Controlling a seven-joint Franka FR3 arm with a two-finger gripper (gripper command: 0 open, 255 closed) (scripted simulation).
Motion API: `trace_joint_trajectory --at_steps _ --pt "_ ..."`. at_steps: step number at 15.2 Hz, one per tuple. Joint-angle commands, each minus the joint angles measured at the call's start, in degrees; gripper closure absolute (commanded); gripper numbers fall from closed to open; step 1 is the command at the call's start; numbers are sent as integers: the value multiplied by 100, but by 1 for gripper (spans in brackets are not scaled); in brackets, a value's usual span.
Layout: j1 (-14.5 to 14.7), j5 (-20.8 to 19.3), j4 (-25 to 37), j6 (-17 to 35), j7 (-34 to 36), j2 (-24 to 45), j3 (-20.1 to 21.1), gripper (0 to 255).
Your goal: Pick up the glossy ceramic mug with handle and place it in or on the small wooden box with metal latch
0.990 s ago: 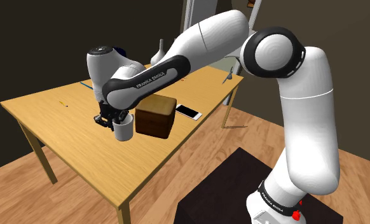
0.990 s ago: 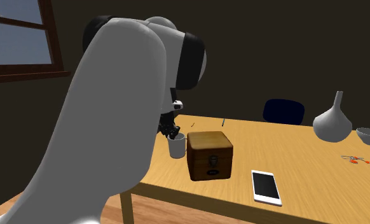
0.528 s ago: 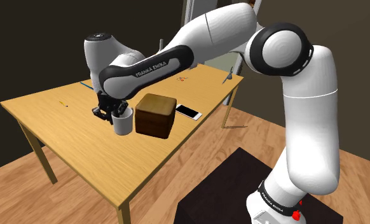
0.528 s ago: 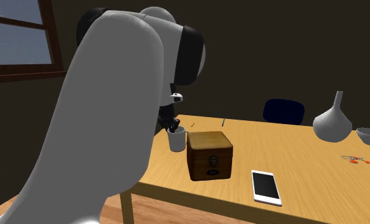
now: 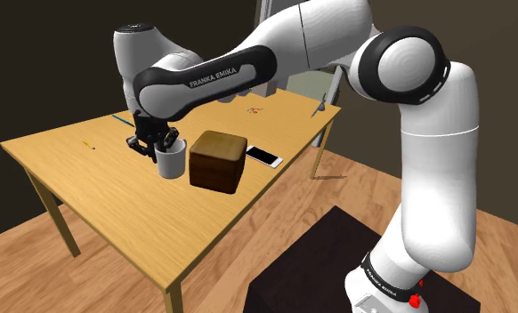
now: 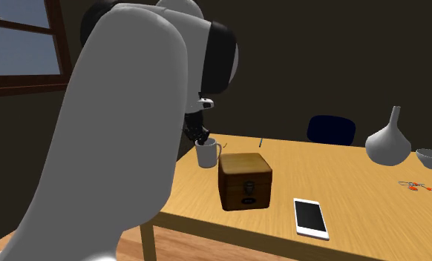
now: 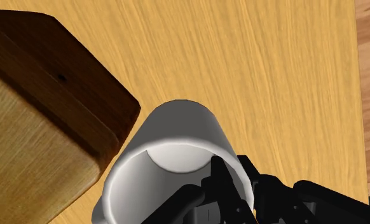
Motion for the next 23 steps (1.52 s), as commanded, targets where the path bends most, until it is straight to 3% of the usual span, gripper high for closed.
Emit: trace_joint_trajectory --at_steps 1,23 --pt "2 37 93 -137 -35 -49 19 255" --pt "118 240 1532 -1698 -383 -226 116 255"
